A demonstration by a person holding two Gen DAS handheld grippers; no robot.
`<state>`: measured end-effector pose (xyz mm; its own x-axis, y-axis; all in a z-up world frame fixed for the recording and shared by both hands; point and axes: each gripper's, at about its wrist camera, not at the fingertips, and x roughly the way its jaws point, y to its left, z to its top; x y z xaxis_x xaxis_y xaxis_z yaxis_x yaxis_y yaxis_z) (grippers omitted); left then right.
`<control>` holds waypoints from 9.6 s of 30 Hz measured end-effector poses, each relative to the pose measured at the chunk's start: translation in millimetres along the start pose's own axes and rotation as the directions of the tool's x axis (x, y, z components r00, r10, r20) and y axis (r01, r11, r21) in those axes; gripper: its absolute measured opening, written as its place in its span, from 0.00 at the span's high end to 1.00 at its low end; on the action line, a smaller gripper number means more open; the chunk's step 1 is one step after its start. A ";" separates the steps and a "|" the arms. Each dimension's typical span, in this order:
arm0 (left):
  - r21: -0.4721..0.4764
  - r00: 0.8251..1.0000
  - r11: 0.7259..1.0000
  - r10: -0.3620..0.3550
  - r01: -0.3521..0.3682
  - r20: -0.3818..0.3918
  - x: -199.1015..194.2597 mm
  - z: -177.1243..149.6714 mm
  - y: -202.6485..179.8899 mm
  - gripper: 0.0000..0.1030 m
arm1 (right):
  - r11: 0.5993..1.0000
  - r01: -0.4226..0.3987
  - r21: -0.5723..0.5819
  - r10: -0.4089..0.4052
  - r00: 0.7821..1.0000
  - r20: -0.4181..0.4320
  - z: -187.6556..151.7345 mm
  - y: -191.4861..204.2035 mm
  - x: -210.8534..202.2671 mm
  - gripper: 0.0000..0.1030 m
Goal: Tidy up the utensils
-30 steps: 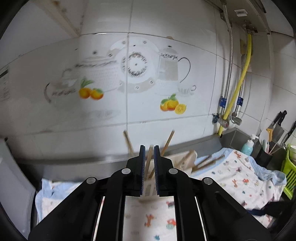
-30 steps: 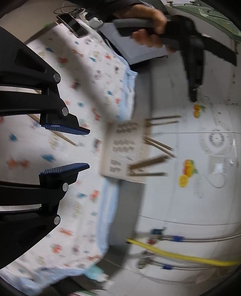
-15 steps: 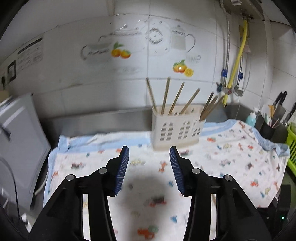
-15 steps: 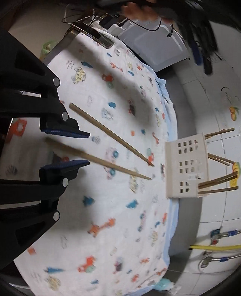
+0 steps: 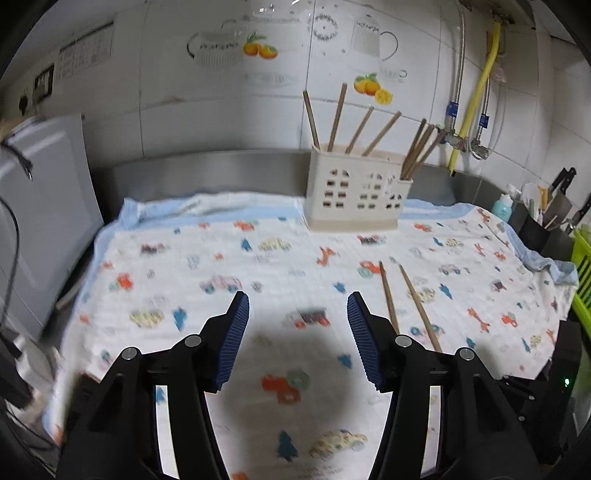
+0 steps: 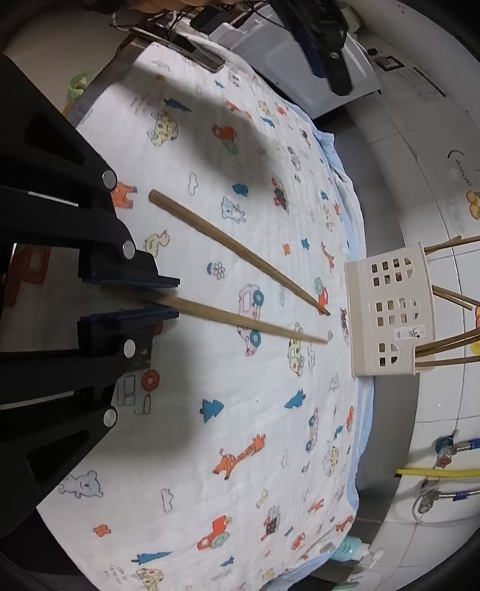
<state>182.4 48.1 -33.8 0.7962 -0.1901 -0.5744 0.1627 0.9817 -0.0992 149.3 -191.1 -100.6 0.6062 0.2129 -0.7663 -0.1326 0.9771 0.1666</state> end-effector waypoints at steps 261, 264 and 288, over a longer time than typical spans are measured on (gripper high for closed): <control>0.027 0.987 0.995 0.090 -0.095 0.136 -148.7 -37.9 -56.7 0.05 | 0.989 0.079 -0.128 -0.031 0.941 0.337 18.9 -1.4 -195.6 0.12; 0.036 0.987 0.995 0.089 -0.094 0.134 -150.2 -41.6 -58.6 0.05 | 0.988 0.079 -0.131 -0.031 0.942 0.335 15.7 -1.1 -196.7 0.12; 0.044 0.989 0.995 0.088 -0.093 0.117 -157.0 -52.4 -63.7 0.05 | 0.989 0.064 -0.134 -0.017 0.946 0.323 4.0 -1.4 -197.4 0.11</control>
<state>16.5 16.1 20.1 0.8699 -0.1035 -0.4822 0.1130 0.9936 -0.0095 32.9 -234.5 52.9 0.8290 0.1849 -0.5278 -0.1977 0.9797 0.0326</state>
